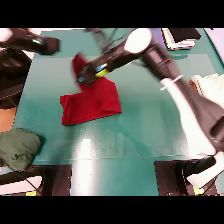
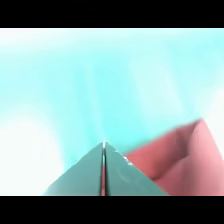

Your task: Fold the shirts.

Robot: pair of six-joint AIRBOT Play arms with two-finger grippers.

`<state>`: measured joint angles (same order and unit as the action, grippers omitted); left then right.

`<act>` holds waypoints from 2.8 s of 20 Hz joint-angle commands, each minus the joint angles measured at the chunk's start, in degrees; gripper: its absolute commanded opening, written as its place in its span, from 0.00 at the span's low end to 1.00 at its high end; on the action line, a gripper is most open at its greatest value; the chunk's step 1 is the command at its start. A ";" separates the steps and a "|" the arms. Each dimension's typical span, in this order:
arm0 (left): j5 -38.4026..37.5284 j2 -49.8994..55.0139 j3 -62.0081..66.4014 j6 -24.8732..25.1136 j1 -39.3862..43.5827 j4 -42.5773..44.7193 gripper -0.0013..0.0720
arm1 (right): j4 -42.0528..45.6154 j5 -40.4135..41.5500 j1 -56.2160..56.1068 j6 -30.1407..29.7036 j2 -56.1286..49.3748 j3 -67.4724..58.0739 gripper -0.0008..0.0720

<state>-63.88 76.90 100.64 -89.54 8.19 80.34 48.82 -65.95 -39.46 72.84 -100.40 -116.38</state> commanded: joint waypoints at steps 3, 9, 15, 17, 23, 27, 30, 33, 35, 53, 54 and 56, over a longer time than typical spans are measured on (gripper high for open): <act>-0.66 -10.99 0.20 0.02 -6.88 5.05 0.05 | 0.85 8.24 -3.74 -1.70 -1.64 3.56 0.47; -1.70 -10.49 -0.70 0.02 -6.86 0.35 0.05 | 0.72 4.17 15.91 -1.66 10.58 29.49 0.47; -0.28 -10.36 -2.86 1.79 -4.66 -1.81 0.05 | -7.78 3.17 28.24 0.59 6.67 41.72 0.74; 0.57 -10.16 -3.52 2.67 -2.45 -1.75 0.05 | -10.47 4.17 27.41 0.59 2.62 41.66 0.74; 0.79 -9.29 -3.56 2.64 -0.79 -1.73 0.05 | -16.31 6.54 21.38 0.39 -6.99 37.11 0.73; 0.81 -9.29 -3.56 2.62 -0.79 -2.84 0.05 | -16.13 7.78 16.02 -1.09 -12.24 27.82 0.32; 0.81 -9.29 -3.56 2.64 -0.68 -5.29 0.05 | -15.06 8.76 14.32 -3.76 -13.64 22.12 0.04; 0.83 -9.29 -3.56 2.75 1.79 -5.33 0.05 | -6.40 8.26 17.44 0.17 -10.75 17.33 0.04; 0.87 -9.29 -3.56 3.08 5.42 -5.27 0.05 | -0.52 7.61 22.45 1.57 -6.08 16.96 0.04; 6.38 -9.29 -3.56 1.01 19.45 -5.79 0.05 | 14.95 0.17 80.72 6.60 12.96 16.94 0.04; 6.36 -9.29 -3.56 1.01 19.45 -5.79 0.05 | 13.73 0.61 80.72 6.40 12.98 16.79 0.04; 6.29 -9.29 -3.56 1.03 19.45 -5.79 0.05 | 10.71 0.85 80.63 5.53 12.98 13.84 0.04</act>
<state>-57.60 67.59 97.08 -88.18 27.51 74.59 62.43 -65.84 39.64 79.33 -87.61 -100.44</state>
